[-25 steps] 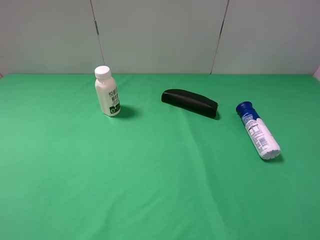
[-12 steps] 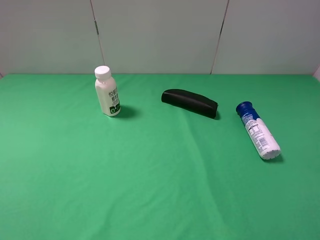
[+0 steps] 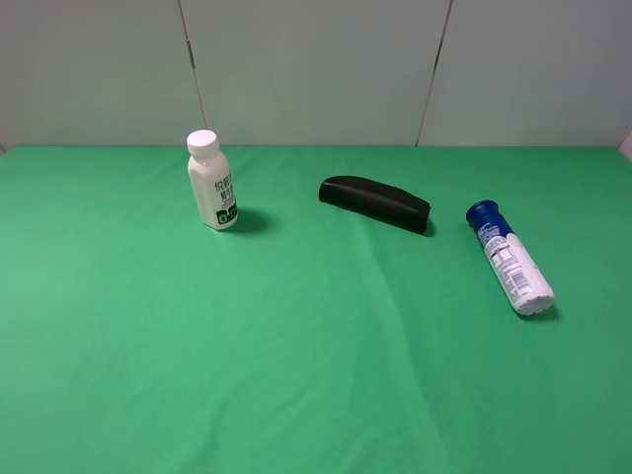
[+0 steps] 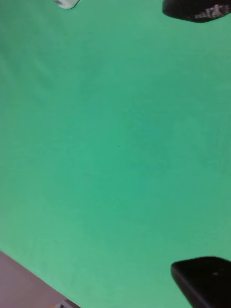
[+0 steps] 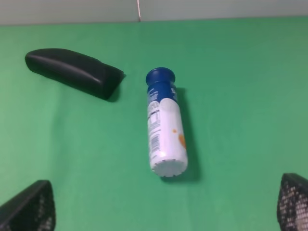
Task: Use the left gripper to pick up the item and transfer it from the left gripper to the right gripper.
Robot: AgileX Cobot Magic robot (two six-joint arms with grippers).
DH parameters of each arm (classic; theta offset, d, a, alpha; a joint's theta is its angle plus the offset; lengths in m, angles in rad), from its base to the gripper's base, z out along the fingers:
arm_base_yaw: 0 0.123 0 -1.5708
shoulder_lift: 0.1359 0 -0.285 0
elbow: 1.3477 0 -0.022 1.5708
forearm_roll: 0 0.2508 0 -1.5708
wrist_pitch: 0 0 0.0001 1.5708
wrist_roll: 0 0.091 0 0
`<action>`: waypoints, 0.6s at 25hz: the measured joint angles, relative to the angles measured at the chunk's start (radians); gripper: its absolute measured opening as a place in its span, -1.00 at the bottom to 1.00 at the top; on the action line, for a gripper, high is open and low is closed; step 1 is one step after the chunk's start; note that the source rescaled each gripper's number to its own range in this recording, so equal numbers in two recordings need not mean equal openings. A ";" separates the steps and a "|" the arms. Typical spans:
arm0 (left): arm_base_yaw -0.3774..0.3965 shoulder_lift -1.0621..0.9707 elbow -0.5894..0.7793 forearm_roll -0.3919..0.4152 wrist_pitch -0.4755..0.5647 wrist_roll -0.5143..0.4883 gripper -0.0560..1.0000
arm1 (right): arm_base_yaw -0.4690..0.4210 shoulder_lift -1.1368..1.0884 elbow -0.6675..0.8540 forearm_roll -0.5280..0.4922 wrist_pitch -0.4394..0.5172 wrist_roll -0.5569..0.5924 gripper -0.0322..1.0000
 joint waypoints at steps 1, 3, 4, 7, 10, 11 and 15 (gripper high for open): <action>0.000 0.000 0.000 0.000 0.000 0.000 0.96 | -0.015 0.000 0.000 0.000 0.000 0.000 1.00; 0.000 0.000 0.000 0.000 0.000 0.000 0.96 | -0.057 0.000 0.000 0.000 0.000 0.000 1.00; 0.000 0.000 0.000 0.000 0.000 0.000 0.96 | -0.072 0.000 0.000 0.000 0.000 0.000 1.00; 0.000 0.000 0.000 0.000 0.000 0.000 0.96 | -0.087 0.000 0.000 0.000 0.000 0.000 1.00; 0.000 0.000 0.000 0.000 0.000 0.000 0.96 | -0.087 0.000 0.000 0.000 0.000 0.000 1.00; 0.000 0.000 0.000 0.000 0.000 0.000 0.96 | -0.087 0.000 0.000 0.000 0.000 0.000 1.00; 0.000 0.000 0.000 0.000 0.000 0.000 0.96 | -0.087 0.000 0.000 0.000 0.000 0.000 1.00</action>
